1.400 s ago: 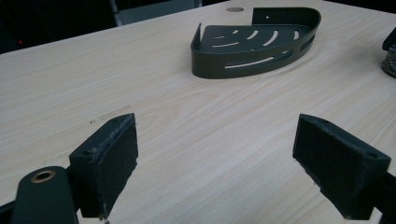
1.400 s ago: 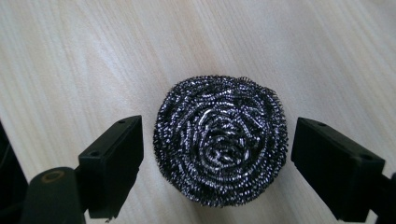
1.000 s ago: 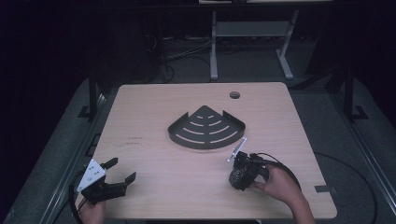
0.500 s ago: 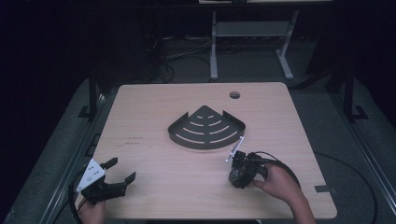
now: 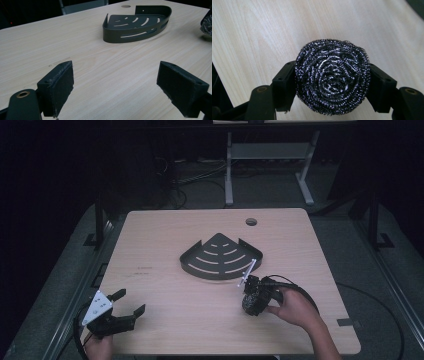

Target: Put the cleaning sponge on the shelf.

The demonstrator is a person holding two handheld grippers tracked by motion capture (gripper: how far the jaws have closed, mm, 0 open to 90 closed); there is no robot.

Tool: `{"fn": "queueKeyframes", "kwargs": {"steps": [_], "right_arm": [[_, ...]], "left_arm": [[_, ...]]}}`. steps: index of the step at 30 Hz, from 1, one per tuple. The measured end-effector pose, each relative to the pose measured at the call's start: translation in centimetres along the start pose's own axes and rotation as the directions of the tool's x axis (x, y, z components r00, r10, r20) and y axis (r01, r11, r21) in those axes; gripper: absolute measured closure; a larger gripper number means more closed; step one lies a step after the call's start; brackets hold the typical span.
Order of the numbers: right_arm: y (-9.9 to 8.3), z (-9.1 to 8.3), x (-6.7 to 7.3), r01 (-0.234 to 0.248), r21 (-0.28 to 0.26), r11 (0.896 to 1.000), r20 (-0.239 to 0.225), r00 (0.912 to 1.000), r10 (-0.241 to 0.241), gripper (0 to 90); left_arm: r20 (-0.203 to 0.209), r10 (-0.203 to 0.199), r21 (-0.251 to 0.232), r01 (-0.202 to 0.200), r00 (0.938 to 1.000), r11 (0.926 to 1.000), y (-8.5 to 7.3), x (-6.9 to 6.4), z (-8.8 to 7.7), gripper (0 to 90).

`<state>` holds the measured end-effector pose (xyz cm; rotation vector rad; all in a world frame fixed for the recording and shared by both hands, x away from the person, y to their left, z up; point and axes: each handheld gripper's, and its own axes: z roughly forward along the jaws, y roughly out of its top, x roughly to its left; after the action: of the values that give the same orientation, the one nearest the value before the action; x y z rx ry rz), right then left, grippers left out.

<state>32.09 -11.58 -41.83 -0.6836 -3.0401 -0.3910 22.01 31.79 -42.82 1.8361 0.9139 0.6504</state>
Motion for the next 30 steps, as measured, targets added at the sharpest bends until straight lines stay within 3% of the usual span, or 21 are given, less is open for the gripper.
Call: {"fn": "queueKeyframes", "kwargs": {"steps": [30], "right_arm": [[5.0, -2.0, -2.3, 0.034, 0.009, 0.999, 0.004, 0.9994, -0.034, 32.8]], "left_arm": [[-0.003, 0.000, 0.001, 0.000, 1.0000, 1.0000, 0.0, 0.1, 0.0, 13.5]]}}
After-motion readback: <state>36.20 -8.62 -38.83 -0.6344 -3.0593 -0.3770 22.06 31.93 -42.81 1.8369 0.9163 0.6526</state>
